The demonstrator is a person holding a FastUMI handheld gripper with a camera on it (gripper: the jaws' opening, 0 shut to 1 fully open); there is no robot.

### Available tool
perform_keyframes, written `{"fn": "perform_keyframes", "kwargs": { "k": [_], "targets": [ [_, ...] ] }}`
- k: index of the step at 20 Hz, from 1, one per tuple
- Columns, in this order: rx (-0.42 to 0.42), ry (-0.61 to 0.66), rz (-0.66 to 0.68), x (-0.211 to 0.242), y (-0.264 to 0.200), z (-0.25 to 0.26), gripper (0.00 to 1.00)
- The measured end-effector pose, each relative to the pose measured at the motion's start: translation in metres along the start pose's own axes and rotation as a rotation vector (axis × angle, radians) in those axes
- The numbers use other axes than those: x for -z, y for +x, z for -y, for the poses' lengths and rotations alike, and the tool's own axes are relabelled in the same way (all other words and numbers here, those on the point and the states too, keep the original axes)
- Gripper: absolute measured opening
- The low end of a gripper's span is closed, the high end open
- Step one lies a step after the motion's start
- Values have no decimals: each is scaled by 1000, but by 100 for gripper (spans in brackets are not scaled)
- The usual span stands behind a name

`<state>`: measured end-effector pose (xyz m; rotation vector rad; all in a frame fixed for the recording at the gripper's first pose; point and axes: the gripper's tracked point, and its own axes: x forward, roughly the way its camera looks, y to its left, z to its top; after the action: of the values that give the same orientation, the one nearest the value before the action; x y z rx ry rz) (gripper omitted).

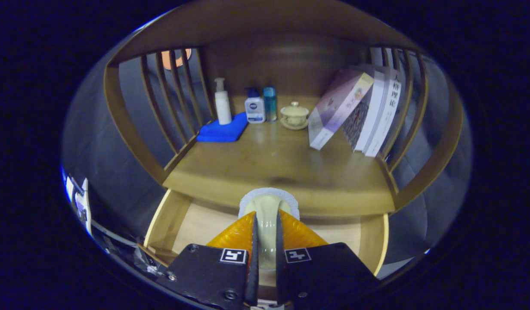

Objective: Pull open the drawer, take out the items inside it, and place them on the countertop above the cabinet.

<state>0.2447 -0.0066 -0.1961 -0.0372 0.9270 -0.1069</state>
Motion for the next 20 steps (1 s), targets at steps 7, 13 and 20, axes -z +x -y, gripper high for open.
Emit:
{"fn": "perform_keyframes", "kwargs": {
  "k": [7,13,20],
  "targets": [
    [49,-16,29,-69,59,1,19],
    [71,-20,14,-79,114,-5,19],
    [48,-12,89,-81,100,-8,46]
  ]
}}
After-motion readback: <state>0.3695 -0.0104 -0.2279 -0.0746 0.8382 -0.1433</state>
